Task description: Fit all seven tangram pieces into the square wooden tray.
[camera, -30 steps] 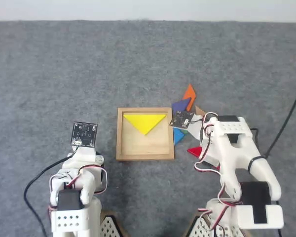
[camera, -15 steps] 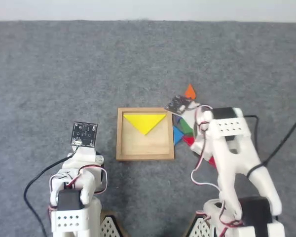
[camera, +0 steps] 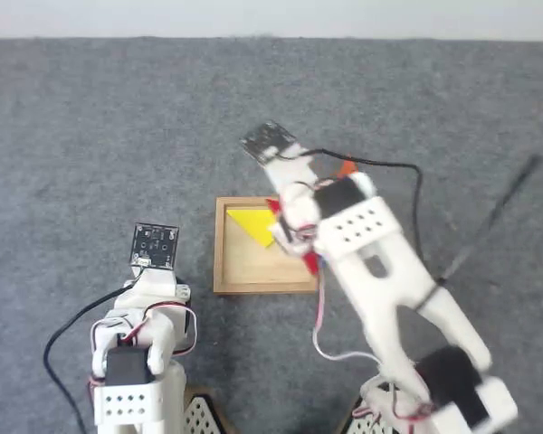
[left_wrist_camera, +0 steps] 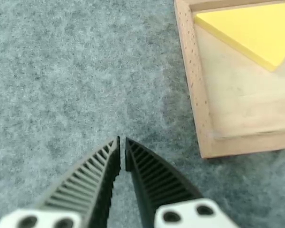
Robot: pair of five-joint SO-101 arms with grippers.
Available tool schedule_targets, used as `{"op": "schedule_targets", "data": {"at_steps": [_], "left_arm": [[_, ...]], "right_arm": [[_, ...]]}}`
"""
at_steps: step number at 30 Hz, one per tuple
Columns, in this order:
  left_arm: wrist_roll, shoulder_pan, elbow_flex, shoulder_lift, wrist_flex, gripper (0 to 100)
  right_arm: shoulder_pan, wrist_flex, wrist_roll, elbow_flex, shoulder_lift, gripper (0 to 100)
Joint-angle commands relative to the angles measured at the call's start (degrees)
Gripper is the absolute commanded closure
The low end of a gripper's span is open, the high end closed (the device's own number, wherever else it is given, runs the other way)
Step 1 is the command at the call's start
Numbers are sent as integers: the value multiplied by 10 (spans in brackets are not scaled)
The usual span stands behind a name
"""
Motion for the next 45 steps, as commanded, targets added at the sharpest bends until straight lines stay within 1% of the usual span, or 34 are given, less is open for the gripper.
{"op": "schedule_targets", "data": {"at_steps": [1, 6, 9, 12, 15, 17, 28, 30, 32, 36, 41, 43, 45], "left_arm": [[-1, 1, -7, -11, 2, 979], [-1, 1, -7, -11, 2, 979], [-1, 1, -7, -11, 2, 979], [-1, 1, -7, -11, 2, 979], [-1, 1, -7, -11, 2, 979], [-1, 1, -7, -11, 2, 979], [-1, 1, -7, -11, 2, 979], [-1, 1, -7, -11, 2, 979], [-1, 1, -7, -11, 2, 979], [-1, 1, -7, -11, 2, 979], [-1, 1, -7, -11, 2, 979], [-1, 1, -7, -11, 2, 979], [-1, 1, -7, -11, 2, 979]], "right_arm": [[-35, -1, -104, -119, 100, 834], [-41, -15, -209, -201, 236, 834], [-53, -12, -246, -246, 290, 834], [-73, -8, -275, -277, 309, 832], [-81, -21, -332, -281, 315, 830], [-87, -39, -354, -279, 315, 830], [-130, -48, -351, -280, 316, 830], [-132, -56, -323, -282, 326, 832], [-132, -58, -312, -287, 342, 832], [-132, -44, -309, -316, 371, 832], [-133, 1, -309, -356, 383, 827], [-140, 14, -311, -362, 385, 790], [-153, 18, -312, -361, 385, 716]]}}
